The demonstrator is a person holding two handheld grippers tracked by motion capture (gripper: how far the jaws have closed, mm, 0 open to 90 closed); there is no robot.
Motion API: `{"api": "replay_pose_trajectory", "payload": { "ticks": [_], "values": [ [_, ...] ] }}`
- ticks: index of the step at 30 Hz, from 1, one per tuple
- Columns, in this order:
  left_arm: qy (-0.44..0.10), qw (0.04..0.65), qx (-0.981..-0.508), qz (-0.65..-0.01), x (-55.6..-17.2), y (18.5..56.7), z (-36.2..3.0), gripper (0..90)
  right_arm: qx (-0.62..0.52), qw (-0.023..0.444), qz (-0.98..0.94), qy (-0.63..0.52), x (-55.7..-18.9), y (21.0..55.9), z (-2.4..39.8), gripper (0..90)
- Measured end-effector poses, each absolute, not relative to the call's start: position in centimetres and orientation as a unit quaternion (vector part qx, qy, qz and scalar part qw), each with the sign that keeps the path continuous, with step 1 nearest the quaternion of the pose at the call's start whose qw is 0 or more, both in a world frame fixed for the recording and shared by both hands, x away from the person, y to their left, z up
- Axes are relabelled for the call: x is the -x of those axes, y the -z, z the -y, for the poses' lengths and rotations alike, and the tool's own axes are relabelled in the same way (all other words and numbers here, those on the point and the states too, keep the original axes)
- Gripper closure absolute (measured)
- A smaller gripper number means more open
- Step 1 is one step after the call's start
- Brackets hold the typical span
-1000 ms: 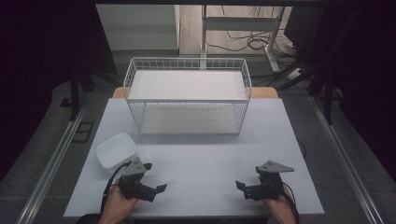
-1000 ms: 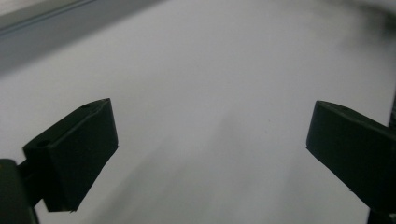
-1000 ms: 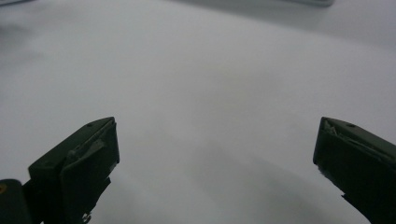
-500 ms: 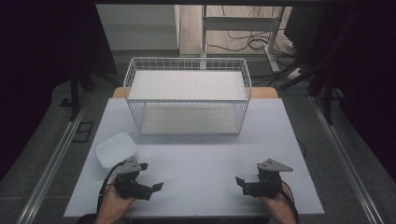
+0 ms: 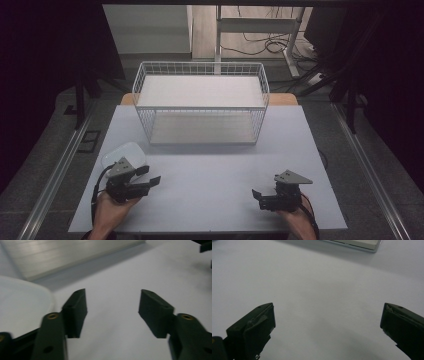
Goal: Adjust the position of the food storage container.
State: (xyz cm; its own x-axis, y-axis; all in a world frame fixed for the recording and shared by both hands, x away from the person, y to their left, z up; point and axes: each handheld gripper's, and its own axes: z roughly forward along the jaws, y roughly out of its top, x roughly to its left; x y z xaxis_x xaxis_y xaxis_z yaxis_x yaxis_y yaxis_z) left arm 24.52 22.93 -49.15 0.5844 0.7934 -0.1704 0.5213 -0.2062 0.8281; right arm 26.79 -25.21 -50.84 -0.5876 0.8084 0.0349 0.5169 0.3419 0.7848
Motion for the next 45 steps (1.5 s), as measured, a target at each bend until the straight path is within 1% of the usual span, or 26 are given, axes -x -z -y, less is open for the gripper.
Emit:
{"api": "replay_pose_trajectory", "payload": {
  "ticks": [2,3,5,6,7,9,10,12,13,15,16,18,19,21,23,26,27,31,33,36,45],
  "values": [
    [-0.152,0.457,-0.760,-0.436,-24.6,49.0,-23.3,51.9,-0.415,0.185,-0.799,-0.394,-26.8,50.9,25.2,0.0],
    [-0.162,0.447,-0.752,-0.457,-24.8,48.6,-24.2,56.9,-0.416,0.187,-0.800,-0.391,-26.9,50.9,25.2,0.0],
    [-0.165,0.444,-0.748,-0.464,-24.9,48.5,-24.5,64.6,-0.416,0.187,-0.800,-0.390,-26.9,50.9,25.2,0.0],
    [-0.173,0.439,-0.743,-0.475,-24.9,48.3,-25.1,64.6,-0.416,0.188,-0.800,-0.390,-26.9,50.9,25.2,0.0],
    [-0.184,0.434,-0.736,-0.486,-25.1,48.0,-26.0,73.3,-0.416,0.191,-0.801,-0.386,-26.9,50.9,25.1,0.0],
    [-0.190,0.432,-0.732,-0.492,-25.2,47.9,-26.5,79.6,-0.416,0.191,-0.801,-0.386,-27.0,50.9,25.1,0.0],
    [-0.199,0.429,-0.726,-0.500,-25.3,47.7,-27.2,79.6,-0.416,0.191,-0.801,-0.385,-27.0,50.9,25.1,0.0],
    [-0.215,0.424,-0.712,-0.517,-25.4,47.5,-28.8,87.6,-0.416,0.192,-0.803,-0.381,-27.0,50.9,25.1,0.0],
    [-0.215,0.424,-0.712,-0.517,-25.4,47.5,-28.8,89.2,-0.416,0.192,-0.803,-0.381,-27.0,50.9,25.1,0.0],
    [-0.229,0.416,-0.697,-0.538,-25.3,47.7,-30.6,90.0,-0.415,0.191,-0.804,-0.379,-27.0,50.9,25.1,0.0],
    [-0.229,0.416,-0.697,-0.538,-25.3,47.7,-30.6,90.0,-0.415,0.191,-0.804,-0.379,-27.0,50.9,25.1,0.0],
    [-0.242,0.409,-0.677,-0.561,-25.0,48.0,-32.5,90.0,-0.414,0.190,-0.805,-0.379,-27.0,50.9,25.1,0.0],
    [-0.242,0.409,-0.677,-0.561,-25.0,48.0,-32.5,90.0,-0.414,0.190,-0.805,-0.379,-27.0,50.9,25.1,0.0],
    [-0.247,0.408,-0.660,-0.581,-24.8,48.4,-34.0,90.0,-0.413,0.190,-0.806,-0.378,-27.0,50.9,25.0,0.0],
    [-0.250,0.400,-0.644,-0.602,-24.6,49.1,-35.5,90.0,-0.412,0.188,-0.808,-0.376,-27.0,51.0,25.0,0.0],
    [-0.245,0.391,-0.638,-0.616,-24.7,49.9,-36.3,90.0,-0.412,0.188,-0.810,-0.374,-27.1,51.0,24.9,0.0],
    [-0.237,0.378,-0.638,-0.627,-25.1,50.8,-36.7,90.0,-0.412,0.190,-0.811,-0.370,-27.1,51.1,24.9,0.0],
    [-0.224,0.361,-0.649,-0.631,-25.8,51.8,-36.7,90.0,-0.412,0.190,-0.811,-0.370,-27.1,51.1,24.8,0.0],
    [-0.208,0.359,-0.655,-0.631,-26.2,52.1,-36.2,90.0,-0.413,0.193,-0.809,-0.371,-27.1,51.0,24.9,0.1],
    [-0.209,0.348,-0.662,-0.630,-26.6,52.3,-35.8,90.0,-0.413,0.194,-0.808,-0.373,-27.1,50.9,24.9,0.4],
    [-0.190,0.359,-0.666,-0.626,-28.2,52.6,-35.0,90.0,-0.405,0.195,-0.808,-0.380,-27.5,50.9,24.5,1.0]
  ]
}}
